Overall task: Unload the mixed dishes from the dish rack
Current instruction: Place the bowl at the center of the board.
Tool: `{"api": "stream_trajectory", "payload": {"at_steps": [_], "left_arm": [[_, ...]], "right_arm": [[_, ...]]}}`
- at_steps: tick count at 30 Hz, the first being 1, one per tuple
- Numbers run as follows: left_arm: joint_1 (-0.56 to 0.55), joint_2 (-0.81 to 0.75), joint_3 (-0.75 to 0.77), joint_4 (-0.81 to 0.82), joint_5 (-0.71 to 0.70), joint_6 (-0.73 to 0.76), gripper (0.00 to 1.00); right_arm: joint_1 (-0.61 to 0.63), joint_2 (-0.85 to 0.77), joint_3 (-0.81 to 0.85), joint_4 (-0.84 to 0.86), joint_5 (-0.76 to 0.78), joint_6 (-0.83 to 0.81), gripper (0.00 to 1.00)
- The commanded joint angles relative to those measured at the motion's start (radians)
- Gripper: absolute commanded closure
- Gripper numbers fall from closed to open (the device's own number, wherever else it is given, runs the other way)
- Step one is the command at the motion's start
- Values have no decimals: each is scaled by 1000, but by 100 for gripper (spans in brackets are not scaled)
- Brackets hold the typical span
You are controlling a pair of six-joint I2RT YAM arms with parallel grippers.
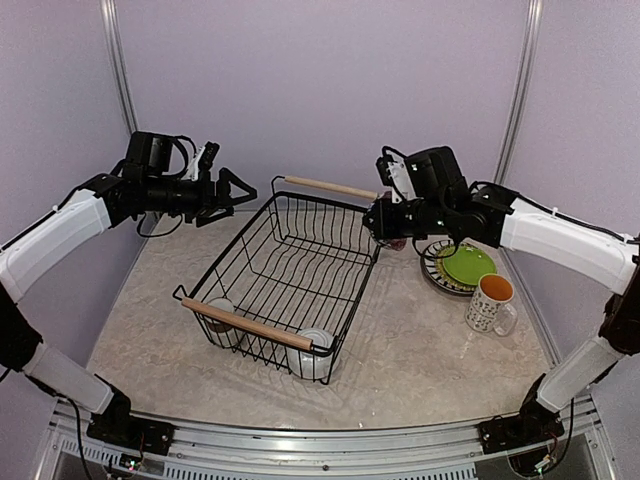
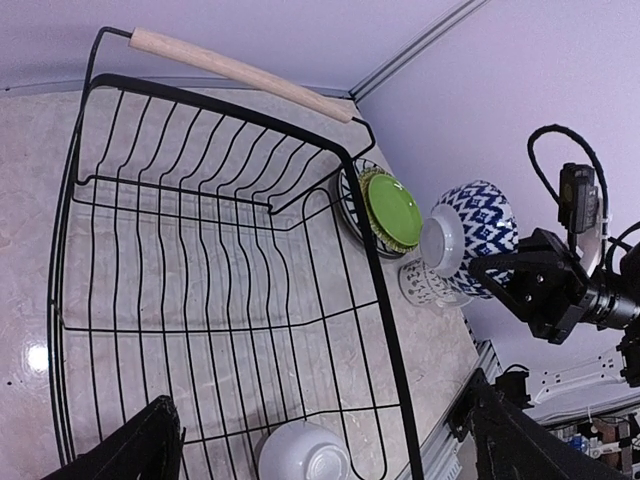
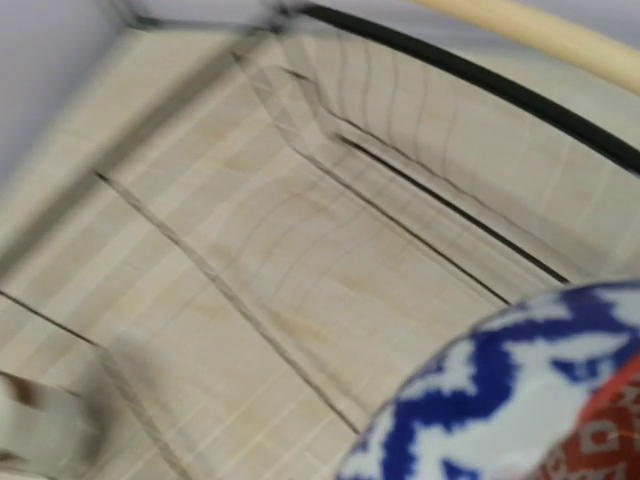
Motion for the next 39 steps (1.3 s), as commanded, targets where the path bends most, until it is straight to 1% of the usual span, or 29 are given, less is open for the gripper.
{"api": "stream_trajectory", "payload": {"at_steps": [1,4,8,10,18,23,30,34,39], "left_arm": [[-6,13,-3,-16,4,13,4],[-5,14,-1,-15,14,10,4],[-6,15,-1,-13,21,7,3],[-6,19,-1,-14,22,7,3],[-7,22,2,-21,14,14,3],[-12,24,5,-27,10,22,3],[-15,28,10,-33,16,28,3],[-21,30,12,-37,13,31,3],[-30,28,15,-45,-1,40,3]], "right_arm": [[3,-130,-97,-217,236,-3,100],[3,-181,-159,-317,279,50,100],[1,-200,-228,-368,270,99,100],[1,-181,-246,-387,271,111,100],[2,-17,-252,-461,332,134,100],[2,55,-259,-454,360,156,100],[-39,77,-343,-325,294,119,100],[-52,113,-333,-319,301,111,100],[-61,164,-323,-362,337,95,100]]}}
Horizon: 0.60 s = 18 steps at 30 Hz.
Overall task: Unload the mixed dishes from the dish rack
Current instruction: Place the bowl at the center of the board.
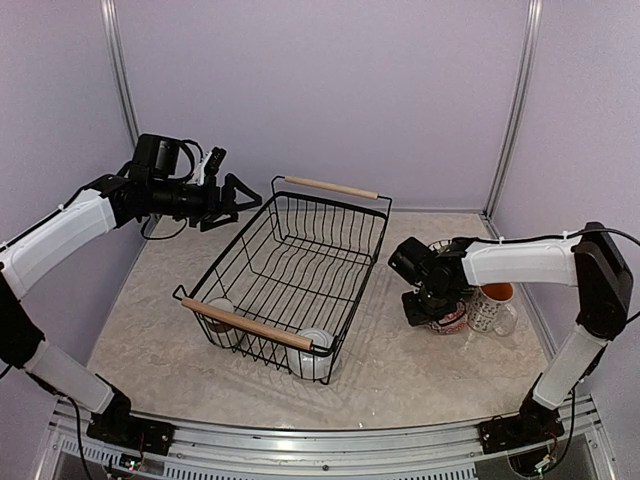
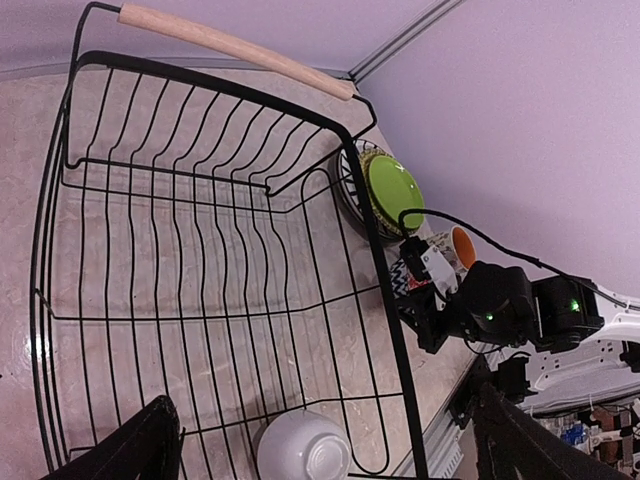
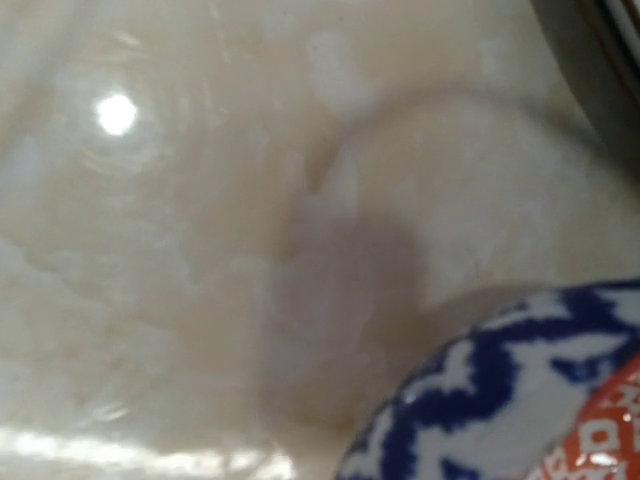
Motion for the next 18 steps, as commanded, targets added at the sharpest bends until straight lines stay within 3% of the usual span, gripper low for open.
{"api": "stream_trajectory", "payload": {"at_steps": [1,9,18], "left_arm": [[-13,6,16,-29,-12,27,3],[-36,8,19,-43,-45,47,3],[-59,12,22,-54,-69,62,3]], "right_arm": [[-11,39,17,-16,48,-24,100],[-11,72,34,-23,68,-39,83],[9,43,51,-78,76,-11,52]]}}
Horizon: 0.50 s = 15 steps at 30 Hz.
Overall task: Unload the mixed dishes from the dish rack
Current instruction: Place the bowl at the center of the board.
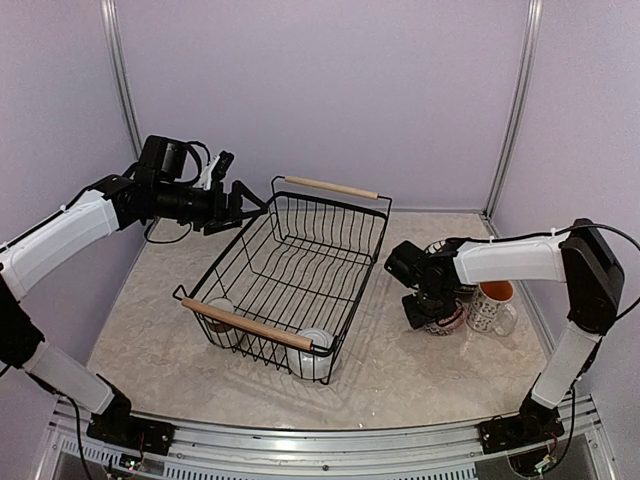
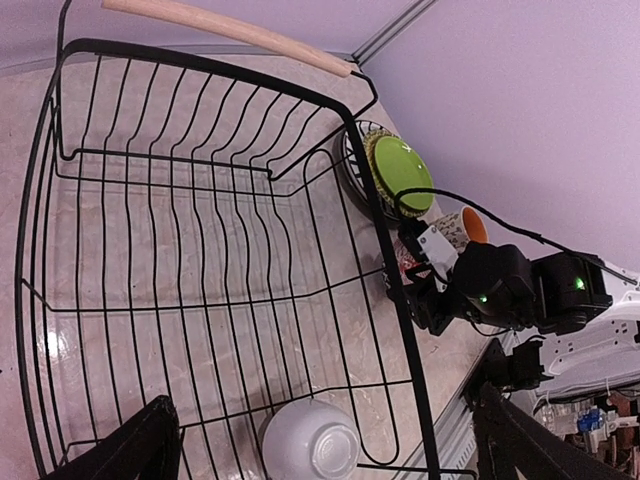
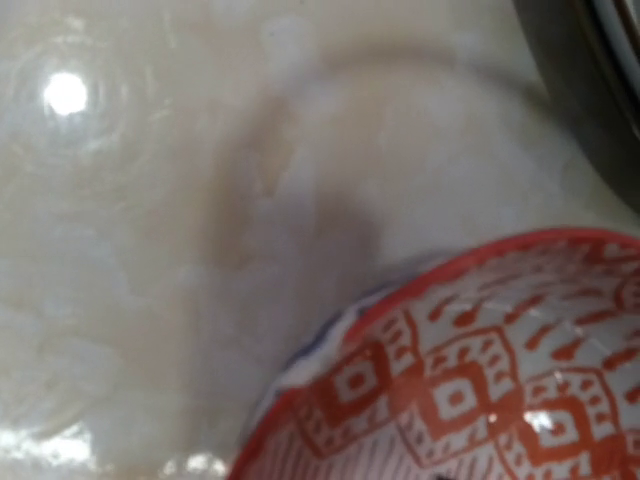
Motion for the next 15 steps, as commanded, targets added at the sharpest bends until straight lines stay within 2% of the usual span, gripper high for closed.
{"api": "stream_trajectory", "payload": {"at_steps": [1,9,15], "left_arm": [[-13,12,23,-24,-25,32,3],[-26,21,34,-43,-41,44,3],[-39,54,59,-85,-70,64,3]], "right_arm": [[17,-30,30,-56,24,20,49],[82,-144,6,-76,54,48,31],[84,-296,-65,-12,71,85,23]]}}
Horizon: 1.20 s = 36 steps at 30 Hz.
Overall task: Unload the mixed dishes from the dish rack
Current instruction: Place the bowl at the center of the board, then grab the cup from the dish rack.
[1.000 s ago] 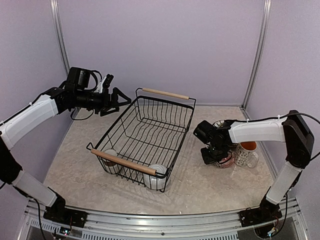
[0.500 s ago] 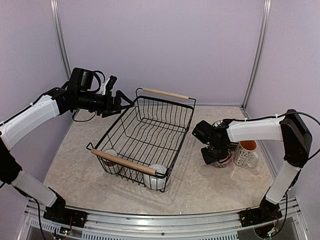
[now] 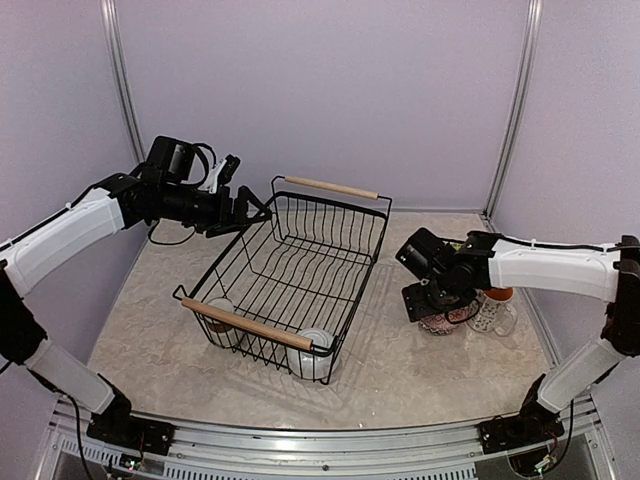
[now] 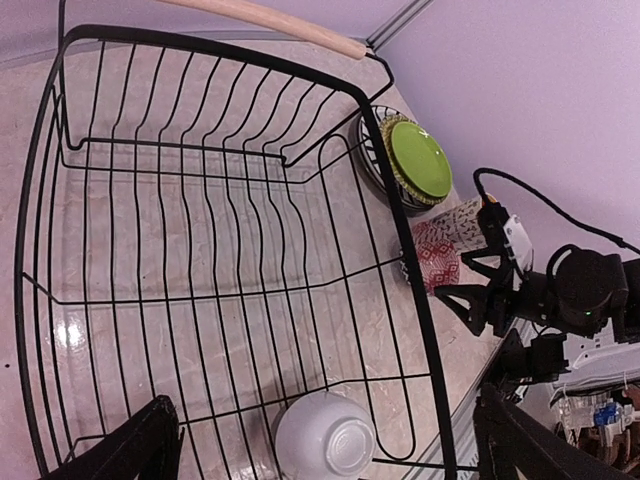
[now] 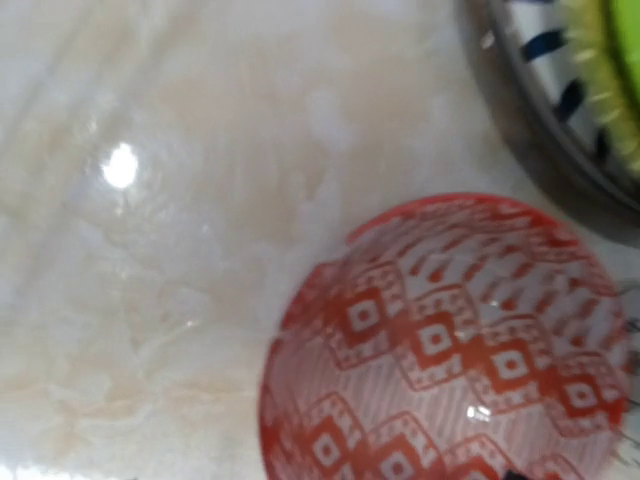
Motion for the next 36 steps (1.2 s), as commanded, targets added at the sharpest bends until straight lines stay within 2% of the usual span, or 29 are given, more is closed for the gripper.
{"api": "stream_trajectory", "payload": {"at_steps": [1,8,17,22,29,36], "left_arm": [[-16,48,54,-65,-29,40,3],[-140,128,160,-256,-290,139,4],[-230,277,389,-695,-459,-52,4],[-277,416,485,-926,-604,-63,6],[-279,528,477,-990,-634,-47,4],[-275,557,425,-1004,-679,-50,1]], "right_arm": [[5,-134,-67,47,43,39,22],[3,-260,-77,70,105,-10,14],[-20,-383,-162,116,145,-42,13],[-26,-466,-223,161,146,-46,12],[-33,-529,-238,138,187,-44,11],[-35,-546,-248,126,190,-52,10]]}}
